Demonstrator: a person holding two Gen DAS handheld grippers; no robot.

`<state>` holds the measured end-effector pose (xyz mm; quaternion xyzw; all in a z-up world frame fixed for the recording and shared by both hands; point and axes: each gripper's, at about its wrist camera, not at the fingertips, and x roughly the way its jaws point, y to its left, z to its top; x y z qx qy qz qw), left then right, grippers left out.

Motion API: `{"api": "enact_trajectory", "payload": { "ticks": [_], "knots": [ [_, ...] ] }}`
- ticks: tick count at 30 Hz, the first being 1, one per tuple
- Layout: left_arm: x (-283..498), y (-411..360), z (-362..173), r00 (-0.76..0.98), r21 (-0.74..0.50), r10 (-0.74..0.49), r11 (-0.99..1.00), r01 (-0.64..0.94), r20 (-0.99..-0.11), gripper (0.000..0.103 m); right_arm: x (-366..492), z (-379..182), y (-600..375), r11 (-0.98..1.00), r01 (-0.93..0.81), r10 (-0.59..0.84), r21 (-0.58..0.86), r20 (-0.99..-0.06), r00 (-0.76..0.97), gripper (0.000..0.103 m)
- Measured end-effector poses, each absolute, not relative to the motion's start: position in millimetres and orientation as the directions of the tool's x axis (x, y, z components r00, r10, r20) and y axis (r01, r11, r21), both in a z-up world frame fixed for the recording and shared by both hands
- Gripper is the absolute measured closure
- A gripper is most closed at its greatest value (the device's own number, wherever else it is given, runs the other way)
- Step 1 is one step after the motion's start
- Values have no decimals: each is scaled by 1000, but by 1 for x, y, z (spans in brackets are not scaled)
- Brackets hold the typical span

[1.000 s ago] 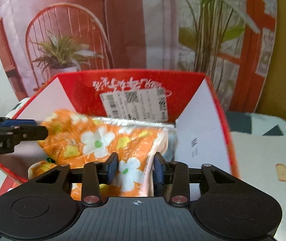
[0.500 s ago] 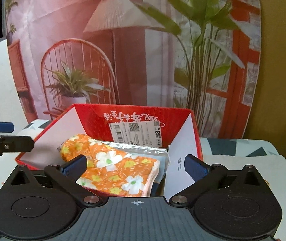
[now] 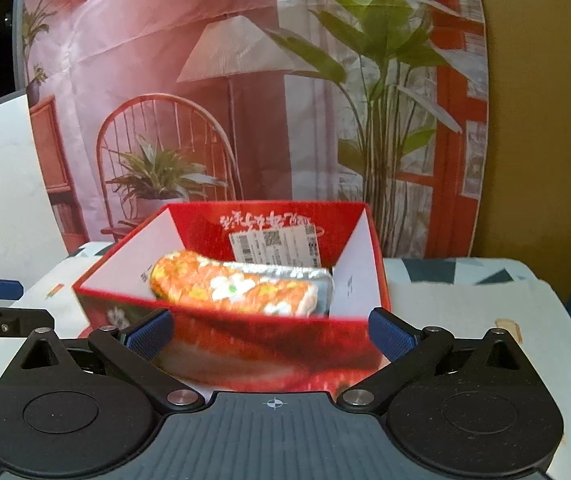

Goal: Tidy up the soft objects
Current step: 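Move both tools to the grey knitted towel on the table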

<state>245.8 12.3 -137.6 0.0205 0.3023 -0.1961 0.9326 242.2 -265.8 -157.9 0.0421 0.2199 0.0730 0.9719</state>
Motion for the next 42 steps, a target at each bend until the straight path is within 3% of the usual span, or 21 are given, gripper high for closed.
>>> {"api": "enact_trajectory", "payload": {
  "ticks": [17,29,38,42],
  "knots": [
    [200,33,-179,710,-145,-319,944,296,-628,0,183,-223,-251,988,-100,148,120,-511,847,0],
    [189,32,-206,650,-186,-362,927,324,-668,2,166,-251,-246,985,-101,165,143,-565,808,1],
    [197,32,-227,621,-214,-358,931,296,-698,13,158,-261,-252,984,-79,161,161,-595,787,2],
    [199,29,-239,589,-223,-371,924,310,-718,19,160,-271,-251,983,-78,168,169,-621,766,8]
  ]
}}
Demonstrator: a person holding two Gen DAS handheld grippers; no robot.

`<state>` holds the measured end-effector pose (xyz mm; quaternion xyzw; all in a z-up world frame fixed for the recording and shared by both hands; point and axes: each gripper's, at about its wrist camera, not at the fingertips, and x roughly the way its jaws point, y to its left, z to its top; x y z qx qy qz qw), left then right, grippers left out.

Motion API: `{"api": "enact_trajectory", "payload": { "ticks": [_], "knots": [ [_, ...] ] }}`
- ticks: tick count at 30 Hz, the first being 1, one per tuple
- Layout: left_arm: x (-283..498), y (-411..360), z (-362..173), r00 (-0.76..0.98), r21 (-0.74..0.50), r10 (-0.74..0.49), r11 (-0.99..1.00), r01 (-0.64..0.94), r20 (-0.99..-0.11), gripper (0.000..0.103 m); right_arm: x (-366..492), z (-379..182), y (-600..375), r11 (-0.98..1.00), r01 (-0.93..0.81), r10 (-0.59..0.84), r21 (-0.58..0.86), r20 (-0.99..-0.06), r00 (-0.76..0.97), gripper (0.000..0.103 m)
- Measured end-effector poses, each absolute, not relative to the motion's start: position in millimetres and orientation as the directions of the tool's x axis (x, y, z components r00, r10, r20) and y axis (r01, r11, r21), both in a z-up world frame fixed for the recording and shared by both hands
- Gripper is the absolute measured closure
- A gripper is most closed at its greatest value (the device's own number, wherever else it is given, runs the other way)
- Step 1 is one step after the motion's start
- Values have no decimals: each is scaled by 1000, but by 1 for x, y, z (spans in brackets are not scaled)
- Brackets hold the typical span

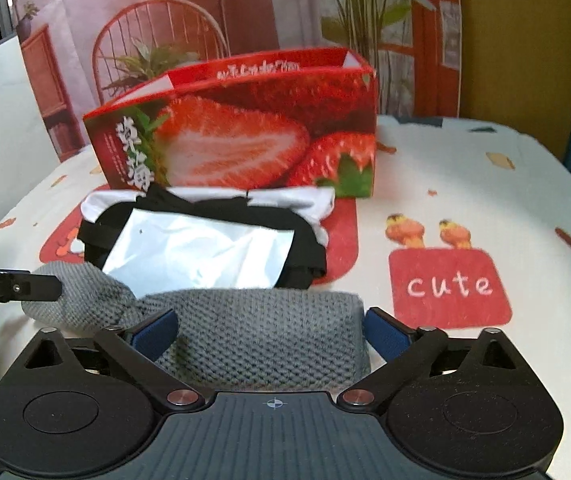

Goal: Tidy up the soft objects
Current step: 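Move both tools to the grey knitted towel on the table, then close the left tool on the grey towel while the right tool grips it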

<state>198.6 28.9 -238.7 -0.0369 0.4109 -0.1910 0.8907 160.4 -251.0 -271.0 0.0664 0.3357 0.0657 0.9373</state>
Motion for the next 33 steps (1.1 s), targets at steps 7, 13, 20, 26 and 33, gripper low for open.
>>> {"api": "enact_trajectory", "payload": {
  "ticks": [7,13,20,26,33],
  "knots": [
    [196,25,-245,590,-188,-371,918,349,-717,19,163,-280,-246,983,-91,172,159,-635,753,9],
    [194,22,-245,600,-170,-365,918,358,-712,19,165,-285,-249,982,-73,169,175,-635,754,4],
    [193,24,-242,611,-145,-341,926,348,-714,44,164,-286,-251,979,-68,176,190,-638,750,5],
    [187,25,-236,622,-162,-375,914,371,-688,79,159,-279,-249,976,-89,196,197,-629,753,28],
    [174,33,-216,697,-162,-390,914,371,-603,82,148,-258,-244,972,-143,226,187,-570,790,66]
  ]
}}
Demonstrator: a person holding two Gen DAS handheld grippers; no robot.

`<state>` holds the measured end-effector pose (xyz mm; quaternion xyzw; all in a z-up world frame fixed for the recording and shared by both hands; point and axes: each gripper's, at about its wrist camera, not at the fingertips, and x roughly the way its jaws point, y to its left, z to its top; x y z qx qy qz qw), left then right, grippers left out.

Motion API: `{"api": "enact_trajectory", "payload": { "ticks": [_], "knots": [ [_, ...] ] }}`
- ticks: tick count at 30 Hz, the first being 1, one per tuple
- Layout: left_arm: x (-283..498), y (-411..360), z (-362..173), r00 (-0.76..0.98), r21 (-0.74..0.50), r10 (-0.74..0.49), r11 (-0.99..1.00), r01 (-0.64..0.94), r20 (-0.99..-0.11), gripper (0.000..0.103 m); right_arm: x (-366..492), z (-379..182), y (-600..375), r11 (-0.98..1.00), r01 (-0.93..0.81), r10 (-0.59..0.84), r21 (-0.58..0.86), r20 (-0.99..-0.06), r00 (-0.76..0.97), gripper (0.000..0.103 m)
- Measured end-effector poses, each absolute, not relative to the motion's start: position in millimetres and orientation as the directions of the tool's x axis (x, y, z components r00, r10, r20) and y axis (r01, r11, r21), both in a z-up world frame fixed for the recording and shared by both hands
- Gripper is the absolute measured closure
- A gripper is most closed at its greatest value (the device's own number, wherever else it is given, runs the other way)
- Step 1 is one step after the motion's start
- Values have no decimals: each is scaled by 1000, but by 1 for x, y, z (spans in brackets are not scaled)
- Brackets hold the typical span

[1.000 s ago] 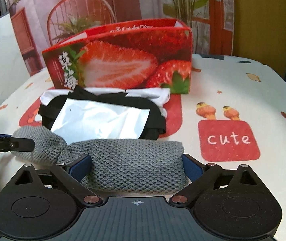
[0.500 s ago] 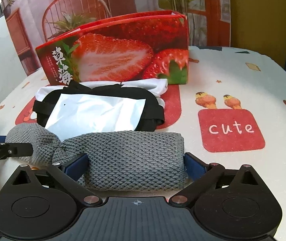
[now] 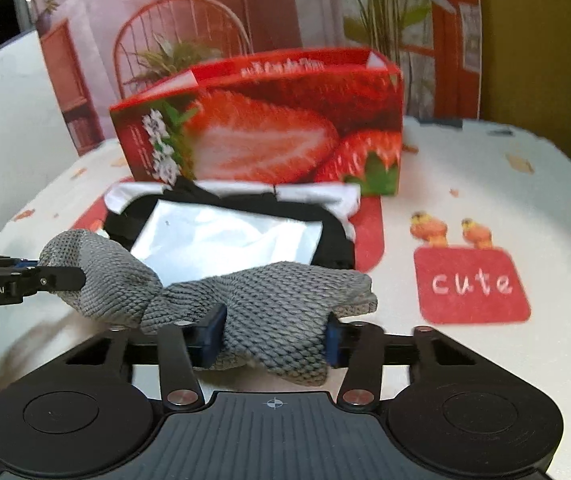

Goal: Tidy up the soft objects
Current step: 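Close the left tool on the grey towel while the right tool grips it, then lift the grey towel with both tools and lower it into the red box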

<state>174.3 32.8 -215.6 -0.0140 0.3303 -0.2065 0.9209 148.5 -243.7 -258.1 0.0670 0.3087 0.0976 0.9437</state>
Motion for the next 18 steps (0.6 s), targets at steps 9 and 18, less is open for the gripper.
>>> {"api": "enact_trajectory", "payload": {
  "ticks": [9,18],
  "knots": [
    [170,33,-163,806,-104,-377,922,373,-457,82,155,-211,-241,958,-228,283,173,-455,844,77],
    [208,16,-104,839,-96,-394,917,388,-375,82,201,-142,-246,954,-268,298,133,-342,891,79]
  ]
}}
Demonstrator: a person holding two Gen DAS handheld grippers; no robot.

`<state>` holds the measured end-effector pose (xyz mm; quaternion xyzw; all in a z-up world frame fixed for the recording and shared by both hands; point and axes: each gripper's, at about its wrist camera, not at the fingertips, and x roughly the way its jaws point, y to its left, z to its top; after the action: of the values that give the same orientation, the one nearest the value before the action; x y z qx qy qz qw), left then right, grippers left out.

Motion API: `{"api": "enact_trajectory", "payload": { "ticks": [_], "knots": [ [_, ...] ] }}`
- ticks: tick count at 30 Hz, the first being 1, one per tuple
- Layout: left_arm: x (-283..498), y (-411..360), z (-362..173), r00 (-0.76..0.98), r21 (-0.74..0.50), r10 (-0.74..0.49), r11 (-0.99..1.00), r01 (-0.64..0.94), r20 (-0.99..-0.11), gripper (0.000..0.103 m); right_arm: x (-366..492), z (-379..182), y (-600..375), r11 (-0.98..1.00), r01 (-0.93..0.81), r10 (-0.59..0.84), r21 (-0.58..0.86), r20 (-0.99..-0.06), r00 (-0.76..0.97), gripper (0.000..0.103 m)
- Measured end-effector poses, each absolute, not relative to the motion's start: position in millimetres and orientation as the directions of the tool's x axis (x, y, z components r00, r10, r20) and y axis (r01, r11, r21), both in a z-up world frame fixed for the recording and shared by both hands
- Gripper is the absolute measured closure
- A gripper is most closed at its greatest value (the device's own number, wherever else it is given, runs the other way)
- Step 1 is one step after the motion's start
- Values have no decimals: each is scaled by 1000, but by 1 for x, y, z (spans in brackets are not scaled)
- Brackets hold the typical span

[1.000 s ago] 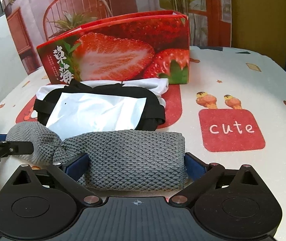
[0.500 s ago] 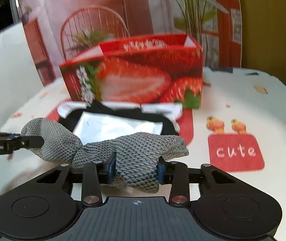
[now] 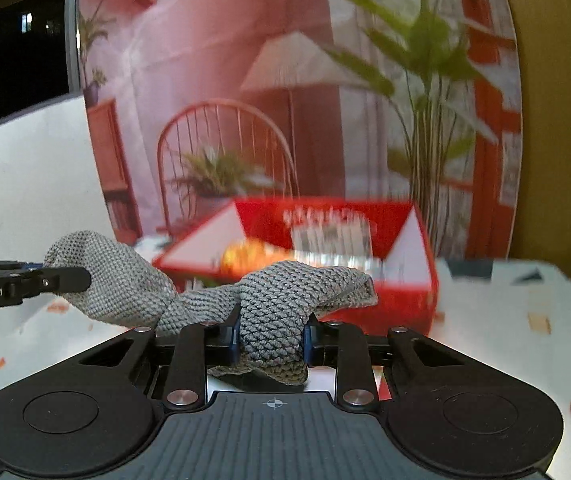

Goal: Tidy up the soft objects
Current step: 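Lift the grey towel with both tools and lower it into the red box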

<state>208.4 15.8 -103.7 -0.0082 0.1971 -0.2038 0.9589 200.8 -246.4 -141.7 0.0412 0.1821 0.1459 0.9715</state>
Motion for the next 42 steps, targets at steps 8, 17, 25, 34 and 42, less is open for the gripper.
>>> {"api": "enact_trajectory", "payload": {
  "ticks": [8,17,25,34,42],
  "knots": [
    [264,-9,-89,830,-68,-381,919,388,-408,82,259,-112,-252,965,-253,263,74,-344,902,79],
    [339,-32,-106,729,-78,-372,912,404,-575,82,335,-131,-252,975,-216,216,54,-475,853,79],
    [381,-45,-141,611,-70,-328,911,407,-720,82,381,-171,-255,980,-176,194,91,-615,764,79],
    [394,-56,-153,580,0,-284,898,440,-763,82,391,-185,-255,979,-170,204,116,-650,732,79],
    [384,-50,-143,616,-1,-313,892,453,-723,56,382,-178,-259,984,-159,176,83,-613,770,64]
  ]
}}
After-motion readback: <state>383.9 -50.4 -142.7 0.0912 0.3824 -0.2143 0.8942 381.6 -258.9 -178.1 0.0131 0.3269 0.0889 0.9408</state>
